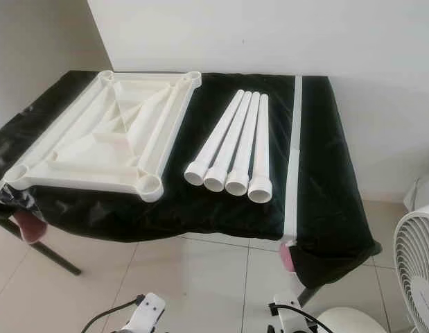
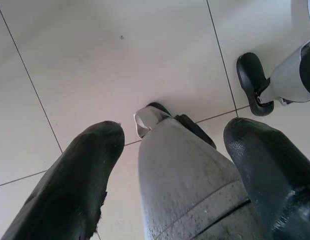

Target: Building children table

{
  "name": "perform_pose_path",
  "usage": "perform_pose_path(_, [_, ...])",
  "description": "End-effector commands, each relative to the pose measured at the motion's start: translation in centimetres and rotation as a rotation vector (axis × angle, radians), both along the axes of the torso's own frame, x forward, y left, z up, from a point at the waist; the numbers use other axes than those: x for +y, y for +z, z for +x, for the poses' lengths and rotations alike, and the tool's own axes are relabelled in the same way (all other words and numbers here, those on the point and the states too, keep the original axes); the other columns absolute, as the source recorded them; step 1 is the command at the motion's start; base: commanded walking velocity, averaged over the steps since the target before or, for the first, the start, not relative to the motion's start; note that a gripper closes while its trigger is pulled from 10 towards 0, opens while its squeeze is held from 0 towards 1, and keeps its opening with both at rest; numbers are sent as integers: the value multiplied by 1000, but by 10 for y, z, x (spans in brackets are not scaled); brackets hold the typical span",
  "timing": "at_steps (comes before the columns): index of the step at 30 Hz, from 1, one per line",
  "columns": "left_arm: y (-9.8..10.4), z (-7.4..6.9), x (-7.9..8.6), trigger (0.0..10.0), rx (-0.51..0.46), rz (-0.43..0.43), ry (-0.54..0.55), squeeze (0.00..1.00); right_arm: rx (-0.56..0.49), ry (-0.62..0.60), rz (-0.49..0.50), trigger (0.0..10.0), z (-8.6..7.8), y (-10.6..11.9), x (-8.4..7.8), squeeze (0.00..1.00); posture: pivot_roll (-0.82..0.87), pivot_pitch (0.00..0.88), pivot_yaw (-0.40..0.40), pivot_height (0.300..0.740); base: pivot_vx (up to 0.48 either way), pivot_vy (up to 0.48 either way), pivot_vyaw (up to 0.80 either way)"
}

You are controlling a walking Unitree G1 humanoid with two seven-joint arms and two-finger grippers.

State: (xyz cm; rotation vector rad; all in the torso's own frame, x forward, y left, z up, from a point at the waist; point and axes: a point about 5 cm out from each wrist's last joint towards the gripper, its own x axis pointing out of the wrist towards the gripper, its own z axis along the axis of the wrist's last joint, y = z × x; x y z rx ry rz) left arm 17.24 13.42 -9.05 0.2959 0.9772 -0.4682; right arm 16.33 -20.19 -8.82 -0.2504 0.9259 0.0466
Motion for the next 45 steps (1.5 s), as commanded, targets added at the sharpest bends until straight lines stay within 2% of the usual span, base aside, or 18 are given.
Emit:
perform_pose_path(1, [-5, -9, 10, 10000, 17, 80, 44, 0, 18, 6, 17, 10000, -6, -3, 6, 0, 7, 0, 62, 740, 0, 0, 0])
perform_pose_path(6, [-7, -14, 11, 10000, 48, 78, 58, 0, 29, -28, 66, 10000, -12, -6, 8, 0, 8, 0, 65, 740, 0, 0, 0])
perform_pose_path(18, [-8, -15, 14, 10000, 73, 72, 90, 0, 20, -44, 90, 10000, -12, -6, 12, 0, 6, 0, 69, 740, 0, 0, 0])
perform_pose_path(31, [-9, -18, 16, 10000, 84, 74, 94, 0, 25, -64, 95, 10000, -13, -7, 12, 0, 2, 0, 77, 740, 0, 326, 0])
perform_pose_path(45, [-8, -15, 19, 10000, 83, 78, 95, 0, 37, -82, 100, 10000, -15, -8, 10, 0, 4, 0, 75, 740, 0, 429, 0])
